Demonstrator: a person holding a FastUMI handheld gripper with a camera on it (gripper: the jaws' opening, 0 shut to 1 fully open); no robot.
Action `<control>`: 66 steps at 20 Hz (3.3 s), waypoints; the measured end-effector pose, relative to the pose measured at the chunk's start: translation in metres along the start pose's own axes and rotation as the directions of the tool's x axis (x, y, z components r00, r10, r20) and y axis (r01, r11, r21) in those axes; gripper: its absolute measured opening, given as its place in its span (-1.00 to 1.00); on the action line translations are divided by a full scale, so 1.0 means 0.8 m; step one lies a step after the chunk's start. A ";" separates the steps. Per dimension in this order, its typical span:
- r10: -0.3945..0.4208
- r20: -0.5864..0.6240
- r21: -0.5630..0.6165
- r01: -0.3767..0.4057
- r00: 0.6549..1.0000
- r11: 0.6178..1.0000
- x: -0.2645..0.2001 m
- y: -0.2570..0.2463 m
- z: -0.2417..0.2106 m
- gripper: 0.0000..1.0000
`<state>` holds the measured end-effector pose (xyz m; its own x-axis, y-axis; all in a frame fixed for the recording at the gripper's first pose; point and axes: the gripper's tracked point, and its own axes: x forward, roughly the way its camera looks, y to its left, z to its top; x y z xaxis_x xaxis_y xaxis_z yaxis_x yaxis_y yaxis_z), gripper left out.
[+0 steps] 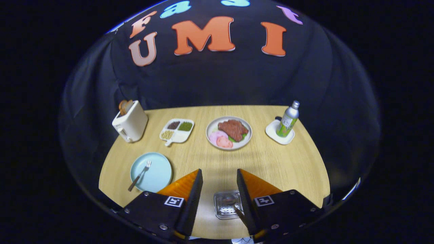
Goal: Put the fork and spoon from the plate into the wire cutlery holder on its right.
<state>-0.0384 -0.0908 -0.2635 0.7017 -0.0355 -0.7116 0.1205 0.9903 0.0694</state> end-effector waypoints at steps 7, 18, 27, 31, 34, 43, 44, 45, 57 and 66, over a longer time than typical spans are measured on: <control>-0.061 0.354 0.013 0.060 0.933 0.998 -0.025 0.046 0.110 0.63; 0.032 0.395 -0.014 -0.028 0.918 0.999 -0.003 0.198 0.126 0.77; 0.138 0.246 -0.071 -0.124 0.959 0.990 0.035 0.308 0.075 0.77; 0.130 0.014 -0.077 -0.128 0.991 0.989 0.077 0.329 -0.002 0.78; 0.147 -0.138 -0.048 -0.155 0.979 0.987 0.102 0.348 -0.057 0.78; 0.111 -0.485 -0.035 -0.146 0.868 0.989 0.143 0.365 -0.179 0.78; 0.103 -0.514 -0.037 -0.142 0.852 0.989 0.146 0.367 -0.188 0.77; 0.099 -0.533 -0.040 -0.142 0.840 0.989 0.157 0.375 -0.215 0.75; 0.024 -0.712 -0.048 -0.083 0.702 0.995 0.163 0.377 -0.277 -0.37; 0.073 -0.651 -0.001 -0.098 0.756 0.995 0.152 0.352 -0.241 -0.88</control>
<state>-0.0548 0.2095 -0.4655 0.0819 0.1334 -0.9877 0.0502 0.9892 0.1378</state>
